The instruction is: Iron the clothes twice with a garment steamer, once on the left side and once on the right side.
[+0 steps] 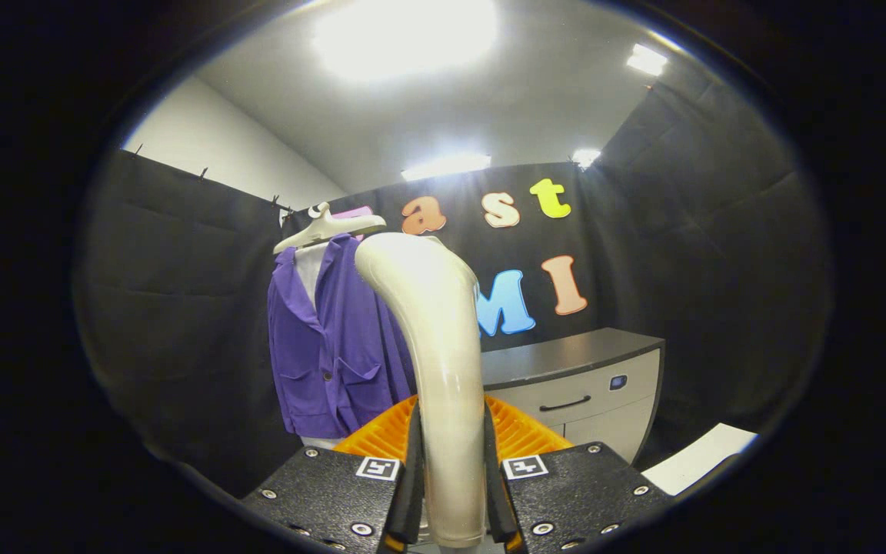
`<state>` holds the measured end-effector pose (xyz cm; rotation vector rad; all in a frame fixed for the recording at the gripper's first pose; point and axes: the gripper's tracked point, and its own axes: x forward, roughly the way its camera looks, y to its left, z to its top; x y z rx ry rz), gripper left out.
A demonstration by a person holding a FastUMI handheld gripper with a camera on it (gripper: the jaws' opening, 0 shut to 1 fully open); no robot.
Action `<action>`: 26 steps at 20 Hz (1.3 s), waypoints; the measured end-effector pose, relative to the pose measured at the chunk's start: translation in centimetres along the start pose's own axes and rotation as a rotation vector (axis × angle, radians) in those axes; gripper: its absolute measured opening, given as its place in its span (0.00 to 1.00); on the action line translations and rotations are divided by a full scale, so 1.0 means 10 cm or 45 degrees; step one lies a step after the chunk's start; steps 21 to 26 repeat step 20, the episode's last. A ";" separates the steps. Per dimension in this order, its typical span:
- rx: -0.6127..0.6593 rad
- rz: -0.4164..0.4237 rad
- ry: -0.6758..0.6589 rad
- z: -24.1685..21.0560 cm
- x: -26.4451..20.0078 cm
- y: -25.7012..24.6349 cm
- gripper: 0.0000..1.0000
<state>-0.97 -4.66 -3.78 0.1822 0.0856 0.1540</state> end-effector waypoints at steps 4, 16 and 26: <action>0.015 -0.028 0.039 -0.07 -0.05 -0.21 0.34; -0.001 0.022 0.051 -0.02 0.08 -0.08 0.34; 0.008 0.019 0.017 0.08 0.11 -0.05 0.34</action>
